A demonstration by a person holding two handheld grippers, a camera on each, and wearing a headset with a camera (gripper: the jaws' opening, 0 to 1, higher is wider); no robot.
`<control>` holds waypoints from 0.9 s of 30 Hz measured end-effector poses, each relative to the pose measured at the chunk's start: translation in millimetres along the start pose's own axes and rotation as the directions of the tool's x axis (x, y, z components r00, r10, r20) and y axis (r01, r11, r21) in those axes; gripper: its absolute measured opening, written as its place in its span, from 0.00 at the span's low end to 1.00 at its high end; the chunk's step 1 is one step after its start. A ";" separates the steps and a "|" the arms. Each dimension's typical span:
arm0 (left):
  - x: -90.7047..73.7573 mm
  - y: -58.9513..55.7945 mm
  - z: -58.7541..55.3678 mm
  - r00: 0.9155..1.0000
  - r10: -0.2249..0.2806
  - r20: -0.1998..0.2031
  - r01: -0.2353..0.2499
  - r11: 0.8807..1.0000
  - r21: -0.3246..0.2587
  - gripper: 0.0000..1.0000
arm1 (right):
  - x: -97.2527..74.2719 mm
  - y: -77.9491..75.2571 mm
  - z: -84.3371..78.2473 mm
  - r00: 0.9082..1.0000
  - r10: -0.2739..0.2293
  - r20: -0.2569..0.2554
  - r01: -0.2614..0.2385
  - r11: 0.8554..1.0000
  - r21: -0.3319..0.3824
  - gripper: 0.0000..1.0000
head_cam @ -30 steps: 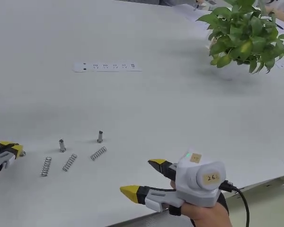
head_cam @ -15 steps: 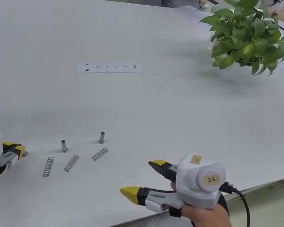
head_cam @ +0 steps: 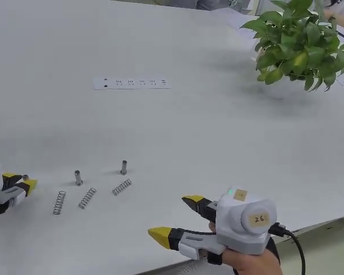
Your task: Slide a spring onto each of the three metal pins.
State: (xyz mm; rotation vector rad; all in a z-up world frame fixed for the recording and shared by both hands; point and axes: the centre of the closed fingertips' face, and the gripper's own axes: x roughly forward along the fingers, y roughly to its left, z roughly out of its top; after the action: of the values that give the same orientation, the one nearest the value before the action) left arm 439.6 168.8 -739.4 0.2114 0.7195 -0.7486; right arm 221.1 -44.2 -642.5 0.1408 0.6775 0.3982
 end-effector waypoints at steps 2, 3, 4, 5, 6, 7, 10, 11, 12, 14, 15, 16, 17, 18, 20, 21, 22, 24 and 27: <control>-1.0 -0.2 -1.6 1.000 -0.001 -0.002 0.001 1.000 -0.004 0.17 | -0.1 0.4 0.1 1.000 0.001 0.000 -0.001 1.000 -0.002 0.63; -2.2 0.2 -2.7 1.000 0.002 -0.003 -0.002 1.000 -0.005 0.17 | 0.0 0.5 0.1 1.000 0.001 0.001 -0.001 1.000 -0.004 0.63; -3.8 0.3 -4.1 1.000 0.003 -0.006 -0.003 1.000 -0.009 0.17 | 0.0 0.7 0.1 1.000 0.002 0.001 -0.002 1.000 -0.004 0.63; -5.3 0.3 -4.6 1.000 0.003 -0.005 -0.003 1.000 -0.011 0.17 | 0.0 0.7 0.2 1.000 0.002 0.002 -0.002 1.000 -0.005 0.63; -6.6 0.3 -5.1 1.000 0.002 -0.003 -0.003 1.000 -0.012 0.17 | -0.1 0.8 0.2 1.000 0.002 0.002 -0.002 1.000 -0.006 0.63; -8.2 0.4 -6.0 1.000 0.003 -0.002 -0.003 1.000 -0.016 0.18 | -0.2 1.2 0.2 1.000 0.003 0.003 -0.003 1.000 -0.006 0.63; -12.0 -0.7 -9.0 1.000 0.000 -0.003 0.000 1.000 -0.024 0.20 | -0.3 1.8 -0.3 1.000 0.005 0.001 -0.005 1.000 -0.010 0.63; -13.8 -0.9 -10.8 1.000 0.002 -0.004 -0.003 1.000 -0.025 0.20 | -0.3 2.3 -0.5 1.000 0.006 0.001 -0.006 1.000 -0.010 0.63; -14.9 -1.3 -12.3 1.000 0.002 -0.006 -0.002 1.000 -0.029 0.20 | -0.3 2.4 -0.5 1.000 0.007 0.001 -0.007 1.000 -0.011 0.63; -17.2 -2.3 -15.1 1.000 0.000 -0.006 0.000 0.999 -0.037 0.21 | -0.1 2.8 -0.7 1.000 0.009 0.001 -0.009 1.000 -0.012 0.63; -18.7 -2.9 -17.6 1.000 0.001 -0.007 -0.001 0.999 -0.040 0.21 | 0.1 3.5 -0.7 1.000 0.010 0.001 -0.010 1.000 -0.013 0.63; -19.9 -3.1 -19.5 1.000 0.002 -0.009 -0.002 0.999 -0.043 0.21 | 0.2 3.8 -0.7 1.000 0.011 0.001 -0.011 1.000 -0.014 0.63; -21.0 -3.3 -21.2 1.000 0.003 -0.010 -0.004 0.999 -0.045 0.21 | 0.3 4.1 -0.6 1.000 0.013 0.001 -0.013 1.000 -0.016 0.63; -22.7 -3.3 -24.1 1.000 0.006 -0.012 -0.007 0.999 -0.049 0.22 | 0.4 4.4 -0.4 1.000 0.014 0.002 -0.014 1.000 -0.016 0.63; -26.1 -3.4 -28.3 1.000 0.010 -0.013 -0.011 0.998 -0.057 0.22 | 0.8 5.1 -0.1 1.000 0.017 0.003 -0.016 1.000 -0.018 0.63; -27.8 -3.5 -29.9 1.000 0.012 -0.013 -0.013 0.998 -0.061 0.22 | 1.0 5.4 0.0 1.000 0.018 0.002 -0.018 1.000 -0.019 0.63; -29.6 -3.5 -31.7 1.000 0.014 -0.011 -0.014 0.998 -0.066 0.23 | 1.1 5.8 0.1 1.000 0.020 0.003 -0.020 1.000 -0.021 0.63; -33.4 -4.2 -34.9 1.000 0.015 -0.011 -0.016 0.997 -0.072 0.23 | 1.4 6.8 0.2 1.000 0.024 0.001 -0.024 0.999 -0.024 0.63; -40.6 -5.5 -37.0 1.000 0.024 0.000 -0.024 0.996 -0.081 0.24 | 2.2 7.6 -0.2 1.000 0.031 -0.001 -0.031 0.999 -0.029 0.63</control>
State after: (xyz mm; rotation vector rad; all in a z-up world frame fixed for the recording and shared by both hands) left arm 395.9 202.5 -739.6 0.1459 0.7435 -0.6956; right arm 220.2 -36.3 -642.0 0.1238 0.6708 0.4373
